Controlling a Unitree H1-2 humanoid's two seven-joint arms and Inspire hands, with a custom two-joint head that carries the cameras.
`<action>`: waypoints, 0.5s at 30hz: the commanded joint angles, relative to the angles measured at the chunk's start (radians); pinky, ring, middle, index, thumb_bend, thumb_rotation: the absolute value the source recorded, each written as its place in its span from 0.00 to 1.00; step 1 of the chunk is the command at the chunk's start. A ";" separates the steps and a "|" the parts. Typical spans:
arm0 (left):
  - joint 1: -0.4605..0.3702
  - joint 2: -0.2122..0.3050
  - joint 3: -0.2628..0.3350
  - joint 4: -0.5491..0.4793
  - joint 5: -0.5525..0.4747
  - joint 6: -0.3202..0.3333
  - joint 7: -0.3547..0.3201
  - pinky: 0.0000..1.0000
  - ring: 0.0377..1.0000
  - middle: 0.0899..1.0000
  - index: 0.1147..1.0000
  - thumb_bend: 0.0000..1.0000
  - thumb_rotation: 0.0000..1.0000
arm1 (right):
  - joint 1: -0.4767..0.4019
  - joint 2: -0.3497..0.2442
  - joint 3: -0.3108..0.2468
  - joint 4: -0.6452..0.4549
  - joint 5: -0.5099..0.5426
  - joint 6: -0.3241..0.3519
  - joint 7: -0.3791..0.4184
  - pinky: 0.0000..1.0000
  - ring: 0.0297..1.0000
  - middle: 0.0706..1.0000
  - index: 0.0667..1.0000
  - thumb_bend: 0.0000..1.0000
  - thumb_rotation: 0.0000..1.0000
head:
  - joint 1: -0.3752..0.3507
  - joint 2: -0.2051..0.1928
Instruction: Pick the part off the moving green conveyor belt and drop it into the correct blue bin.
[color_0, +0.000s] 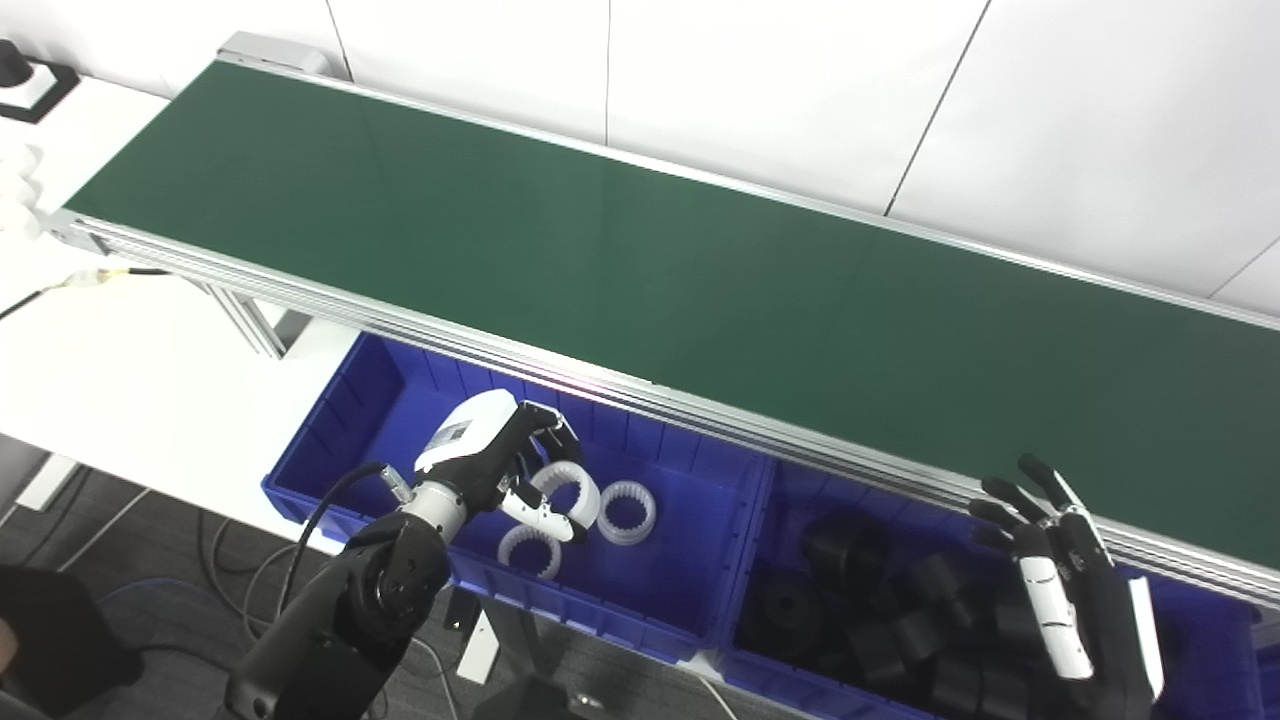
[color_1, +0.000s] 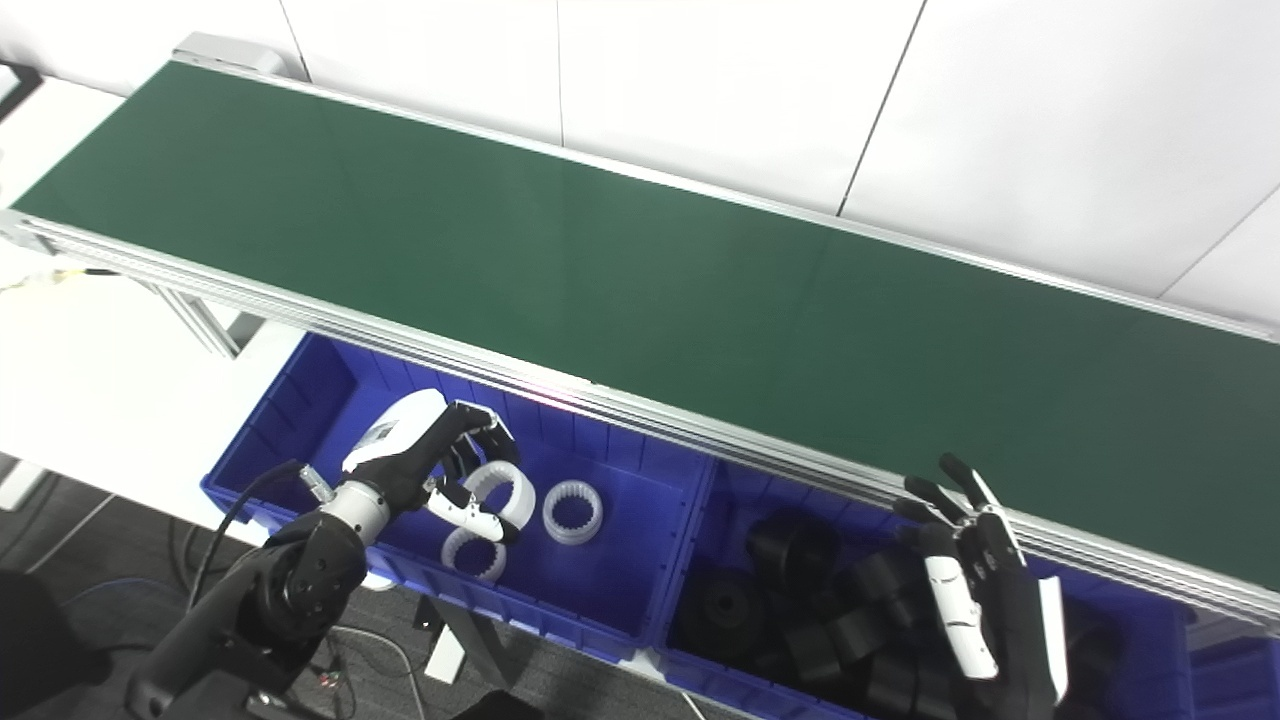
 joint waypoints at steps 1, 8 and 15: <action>-0.015 0.009 -0.002 -0.024 0.023 -0.015 0.030 0.48 0.42 0.44 0.44 0.49 0.00 | -0.009 0.004 -0.002 -0.022 0.004 -0.022 0.002 0.67 0.72 0.76 0.87 0.54 0.69 | -0.001 -0.001; -0.007 0.002 0.003 -0.061 0.061 0.011 0.036 0.64 0.63 0.66 0.60 0.75 0.00 | -0.010 0.010 0.000 -0.018 0.004 -0.024 0.002 0.67 0.73 0.76 0.87 0.53 0.69 | -0.006 -0.010; -0.005 0.000 0.019 -0.078 0.017 0.019 0.015 0.79 0.95 0.98 0.89 0.92 0.00 | -0.006 0.013 0.000 -0.019 0.000 -0.022 0.001 0.68 0.73 0.77 0.87 0.53 0.69 | -0.009 -0.013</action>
